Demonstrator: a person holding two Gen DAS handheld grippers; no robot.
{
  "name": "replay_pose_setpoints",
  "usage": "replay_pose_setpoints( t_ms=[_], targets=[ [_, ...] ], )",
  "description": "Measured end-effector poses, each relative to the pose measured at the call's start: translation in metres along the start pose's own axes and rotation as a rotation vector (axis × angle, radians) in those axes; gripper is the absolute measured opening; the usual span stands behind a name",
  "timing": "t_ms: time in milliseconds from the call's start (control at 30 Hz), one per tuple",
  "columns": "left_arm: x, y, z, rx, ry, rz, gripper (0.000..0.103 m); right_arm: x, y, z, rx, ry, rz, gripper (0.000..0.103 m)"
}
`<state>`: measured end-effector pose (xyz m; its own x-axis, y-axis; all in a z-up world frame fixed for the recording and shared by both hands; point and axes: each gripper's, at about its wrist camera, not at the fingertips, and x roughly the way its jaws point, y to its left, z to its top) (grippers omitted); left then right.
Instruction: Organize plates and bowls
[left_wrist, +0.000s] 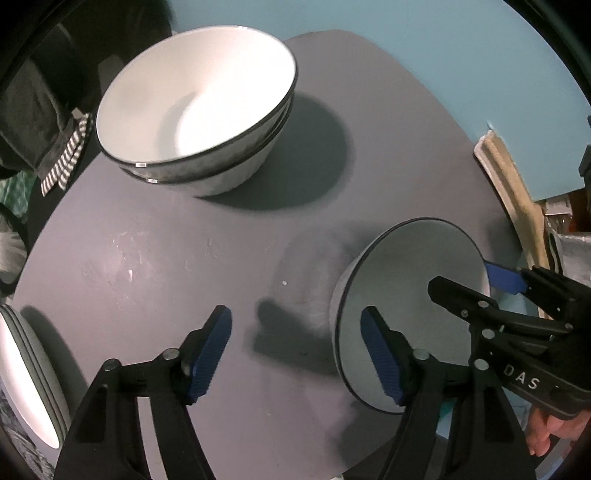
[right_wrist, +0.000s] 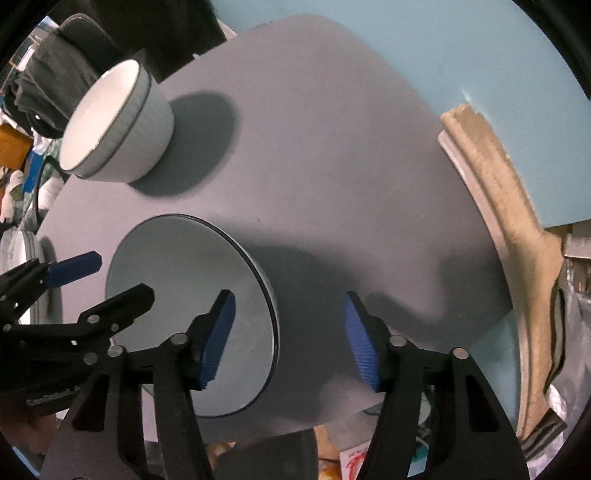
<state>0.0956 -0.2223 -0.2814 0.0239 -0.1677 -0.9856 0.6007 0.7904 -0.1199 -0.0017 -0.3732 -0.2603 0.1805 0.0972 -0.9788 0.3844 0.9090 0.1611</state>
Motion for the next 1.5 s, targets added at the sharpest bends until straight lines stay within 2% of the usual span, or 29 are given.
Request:
replay_pose_setpoints(
  t_ms=[67, 200, 333, 567, 700, 833, 1000, 1400, 1500],
  targets=[
    [0.003, 0.002, 0.000, -0.010, 0.011, -0.003, 0.063, 0.004, -0.002, -0.001, 0.004, 0.013, 0.000, 0.051],
    [0.008, 0.003, -0.001, -0.026, 0.032, -0.011, 0.055, 0.006, -0.006, -0.004, 0.004, 0.028, 0.001, 0.042],
    [0.012, 0.002, 0.000, -0.044, 0.048, -0.033, 0.048, 0.006, -0.008, -0.007, -0.002, 0.045, 0.004, 0.028],
    [0.015, -0.006, 0.000, -0.031, 0.059, -0.058, 0.031, 0.004, -0.010, -0.009, 0.010, 0.052, 0.022, 0.015],
    [0.014, -0.014, 0.000, -0.012, 0.061, -0.057, 0.019, 0.001, -0.012, -0.008, 0.004, 0.056, 0.027, 0.013],
    [0.017, -0.023, -0.002, -0.017, 0.079, -0.072, 0.014, 0.001, -0.016, -0.007, 0.001, 0.064, 0.039, 0.010],
    [0.024, -0.014, -0.002, -0.039, 0.092, -0.097, 0.008, 0.000, -0.016, -0.008, -0.010, 0.074, 0.047, 0.009],
    [0.030, -0.015, -0.023, -0.058, 0.078, -0.089, 0.006, -0.006, -0.008, -0.011, -0.014, 0.079, 0.029, 0.005],
    [0.029, -0.012, -0.025, -0.070, 0.088, -0.094, 0.006, 0.000, 0.010, -0.001, -0.019, 0.075, 0.027, 0.005]
  ],
)
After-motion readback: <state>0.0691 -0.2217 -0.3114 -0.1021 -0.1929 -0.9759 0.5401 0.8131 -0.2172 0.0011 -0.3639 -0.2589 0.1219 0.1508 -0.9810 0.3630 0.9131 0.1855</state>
